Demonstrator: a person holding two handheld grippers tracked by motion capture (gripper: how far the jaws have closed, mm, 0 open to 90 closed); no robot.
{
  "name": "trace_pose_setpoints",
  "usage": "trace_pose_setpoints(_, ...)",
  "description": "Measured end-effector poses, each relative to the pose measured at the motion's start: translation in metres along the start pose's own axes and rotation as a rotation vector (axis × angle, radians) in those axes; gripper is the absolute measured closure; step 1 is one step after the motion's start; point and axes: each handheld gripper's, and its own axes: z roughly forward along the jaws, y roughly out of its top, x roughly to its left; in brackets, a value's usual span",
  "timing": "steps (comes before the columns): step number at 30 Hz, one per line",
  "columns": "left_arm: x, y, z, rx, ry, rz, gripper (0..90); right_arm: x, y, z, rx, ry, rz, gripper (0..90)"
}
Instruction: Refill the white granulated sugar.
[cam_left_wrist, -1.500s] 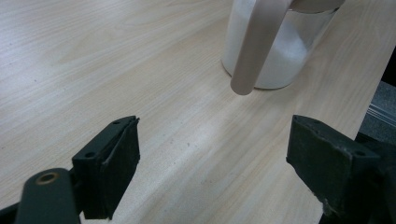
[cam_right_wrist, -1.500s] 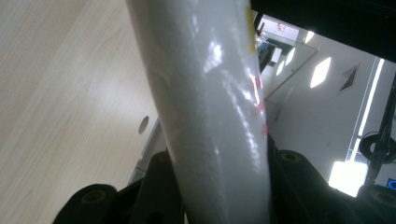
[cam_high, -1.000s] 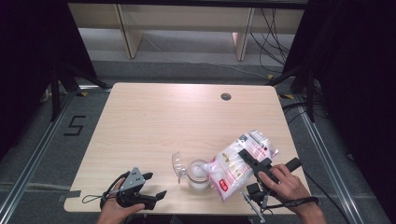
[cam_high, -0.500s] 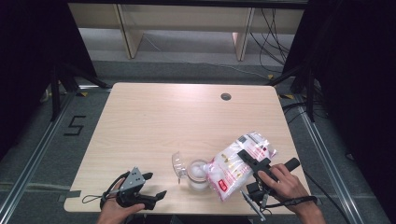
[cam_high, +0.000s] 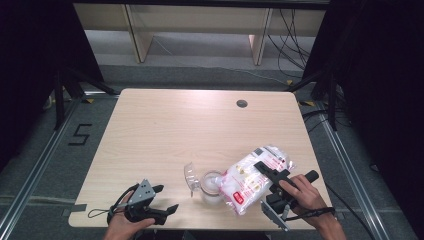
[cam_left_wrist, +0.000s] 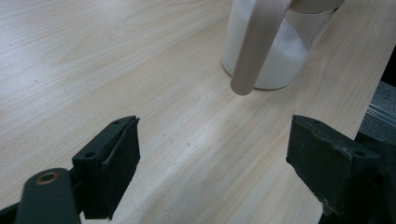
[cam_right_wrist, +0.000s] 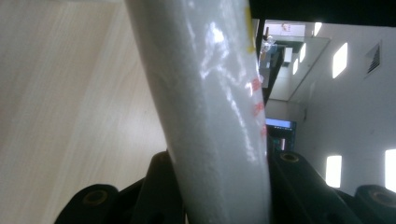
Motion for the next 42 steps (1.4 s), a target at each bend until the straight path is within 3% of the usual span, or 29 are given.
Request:
trace_pose_setpoints(3, 0.0, -0.001, 0.0, -0.004, -0.002, 0.001, 17.0, 0.004, -0.001, 0.0, -0.003, 0.016, 0.065, 74.2)
trace_pose_setpoints(4, 0.0, 0.0, 0.0, -0.001, -0.002, 0.001, 17.3, 0.002, -0.002, 0.001, -0.028, 0.003, 0.045, 74.2)
trace_pose_setpoints(6, -0.001, 0.0, 0.001, -0.007, -0.006, -0.004, 17.4, 0.006, -0.004, 0.001, -0.021, 0.019, 0.104, 74.2)
trace_pose_setpoints(8, 0.0, 0.0, 0.0, -0.008, -0.003, -0.001, 17.4, 0.005, -0.004, 0.002, -0.035, 0.007, 0.081, 74.2)
trace_pose_setpoints(9, -0.001, -0.001, 0.001, -0.024, -0.006, -0.014, 17.4, 0.008, -0.006, 0.002, -0.015, 0.028, 0.117, 74.2)
trace_pose_setpoints(10, -0.001, -0.001, 0.001, -0.015, -0.004, -0.017, 17.3, 0.008, -0.007, 0.003, -0.025, 0.013, 0.104, 74.2)
trace_pose_setpoints(14, -0.001, 0.0, 0.001, -0.01, -0.003, -0.016, 17.4, 0.014, -0.012, 0.005, -0.032, 0.039, 0.197, 74.3)
trace_pose_setpoints(15, -0.001, 0.0, 0.001, -0.01, -0.003, -0.019, 17.4, 0.011, -0.013, 0.005, -0.051, 0.034, 0.169, 74.3)
trace_pose_setpoints(16, -0.001, 0.0, 0.001, -0.01, -0.002, -0.018, 17.3, 0.014, -0.014, 0.005, -0.052, 0.04, 0.223, 74.4)
trace_pose_setpoints(18, -0.001, 0.0, 0.001, -0.01, -0.001, -0.019, 17.3, 0.012, -0.016, 0.004, -0.042, 0.043, 0.238, 74.4)
trace_pose_setpoints(19, -0.001, 0.0, 0.0, -0.004, 0.001, -0.018, 17.3, 0.014, -0.016, 0.004, -0.048, 0.041, 0.284, 74.4)
trace_pose_setpoints(20, -0.001, 0.0, 0.001, -0.012, -0.001, -0.018, 17.4, 0.014, -0.018, 0.006, -0.074, 0.036, 0.3, 74.5)
trace_pose_setpoints(22, -0.001, 0.0, 0.001, -0.013, -0.001, -0.018, 17.3, 0.017, -0.019, 0.004, -0.056, 0.04, 0.366, 74.6)
trace_pose_setpoints(24, -0.001, 0.0, 0.001, -0.011, -0.003, -0.012, 17.4, 0.017, -0.021, 0.007, -0.087, 0.038, 0.37, 74.6)
trace_pose_setpoints(25, -0.001, 0.0, 0.001, -0.012, -0.002, -0.019, 17.4, 0.015, -0.022, 0.007, -0.077, 0.055, 0.371, 74.6)
trace_pose_setpoints(26, 0.0, 0.0, 0.0, -0.004, -0.002, -0.007, 17.4, 0.019, -0.023, 0.008, -0.08, 0.053, 0.422, 74.7)
trace_pose_setpoints(27, 0.0, 0.0, 0.0, -0.004, -0.001, -0.008, 17.4, 0.015, -0.025, 0.009, -0.086, 0.047, 0.352, 74.7)
trace_pose_setpoints(29, 0.0, 0.0, 0.0, -0.004, -0.001, -0.006, 17.3, 0.018, -0.028, 0.01, -0.095, 0.055, 0.427, 74.9)
trace_pose_setpoints(30, 0.0, 0.0, 0.0, -0.004, -0.001, -0.007, 17.4, 0.021, -0.029, 0.009, -0.099, 0.056, 0.499, 75.0)
trace_pose_setpoints(32, -0.001, 0.0, 0.001, -0.013, -0.002, -0.018, 17.4, 0.023, -0.031, 0.009, -0.113, 0.063, 0.561, 75.2)
trace_pose_setpoints(33, -0.001, 0.0, 0.001, -0.018, -0.005, -0.017, 17.4, 0.023, -0.032, 0.009, -0.123, 0.055, 0.573, 75.2)
trace_pose_setpoints(34, 0.0, 0.0, 0.001, -0.013, -0.004, -0.012, 17.3, 0.021, -0.034, 0.01, -0.141, 0.054, 0.547, 75.3)
trace_pose_setpoints(36, 0.0, 0.0, 0.0, -0.011, -0.004, -0.009, 17.3, 0.025, -0.036, 0.009, -0.144, 0.07, 0.663, 75.4)
trace_pose_setpoints(38, 0.0, 0.0, 0.0, -0.011, -0.004, -0.01, 17.4, 0.026, -0.039, 0.011, -0.165, 0.076, 0.706, 75.5)
trace_pose_setpoints(39, 0.0, 0.0, 0.0, -0.006, -0.004, -0.01, 17.4, 0.028, -0.04, 0.012, -0.172, 0.086, 0.752, 75.6)
trace_pose_setpoints(42, -0.001, 0.0, 0.001, -0.01, -0.003, -0.018, 17.3, 0.029, -0.046, 0.015, -0.185, 0.093, 0.806, 76.1)
